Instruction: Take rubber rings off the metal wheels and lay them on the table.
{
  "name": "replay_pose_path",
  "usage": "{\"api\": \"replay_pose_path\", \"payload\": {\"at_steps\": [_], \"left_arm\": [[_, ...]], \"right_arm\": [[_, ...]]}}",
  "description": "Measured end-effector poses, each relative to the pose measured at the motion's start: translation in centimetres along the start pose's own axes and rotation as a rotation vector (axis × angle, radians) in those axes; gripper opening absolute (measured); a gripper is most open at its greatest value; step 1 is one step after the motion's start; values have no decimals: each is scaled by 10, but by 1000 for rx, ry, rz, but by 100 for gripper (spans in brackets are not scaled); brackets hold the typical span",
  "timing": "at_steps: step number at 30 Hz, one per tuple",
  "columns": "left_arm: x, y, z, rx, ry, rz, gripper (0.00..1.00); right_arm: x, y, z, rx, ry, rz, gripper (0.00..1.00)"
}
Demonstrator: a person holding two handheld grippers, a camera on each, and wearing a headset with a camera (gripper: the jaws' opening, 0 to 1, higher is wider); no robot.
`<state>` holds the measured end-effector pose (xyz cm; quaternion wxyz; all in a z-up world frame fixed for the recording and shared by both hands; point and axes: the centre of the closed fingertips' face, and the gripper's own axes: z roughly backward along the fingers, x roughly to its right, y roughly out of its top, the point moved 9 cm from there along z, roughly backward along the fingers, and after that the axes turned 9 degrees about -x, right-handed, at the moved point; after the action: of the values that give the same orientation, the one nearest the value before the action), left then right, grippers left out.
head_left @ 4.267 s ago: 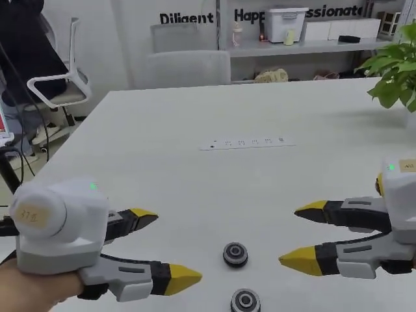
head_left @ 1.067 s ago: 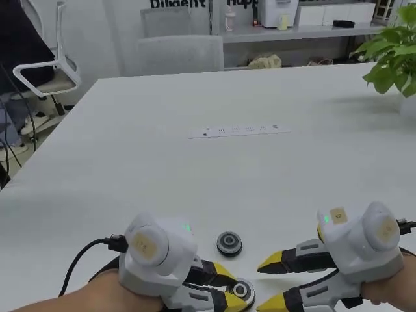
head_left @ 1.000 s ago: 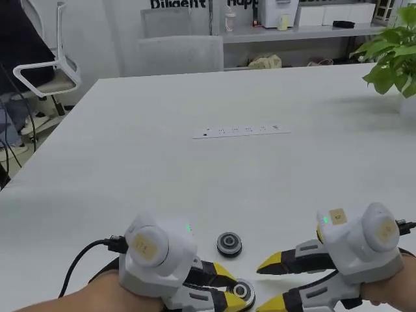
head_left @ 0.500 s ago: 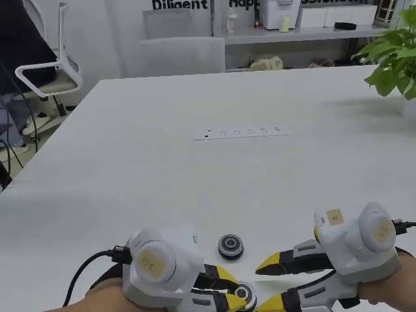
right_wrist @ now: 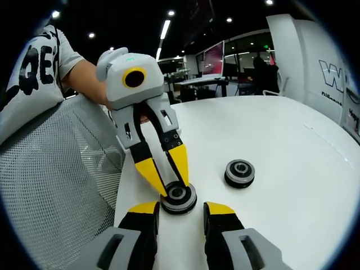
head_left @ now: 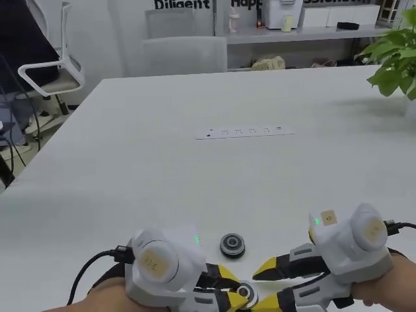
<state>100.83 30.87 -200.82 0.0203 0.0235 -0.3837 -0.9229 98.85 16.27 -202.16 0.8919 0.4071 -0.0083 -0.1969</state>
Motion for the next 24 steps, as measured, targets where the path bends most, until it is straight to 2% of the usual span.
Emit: {"api": "replay_pose_path", "payload": {"at_steps": [9,24], "left_arm": [[1,0,1,1,6,0,8],[2,1,1,-3,15,-1,8]], "right_arm": [[-3,-2,-5,-24,-1,21,23],[-5,-4,1,-55,-13,22,12]]}}
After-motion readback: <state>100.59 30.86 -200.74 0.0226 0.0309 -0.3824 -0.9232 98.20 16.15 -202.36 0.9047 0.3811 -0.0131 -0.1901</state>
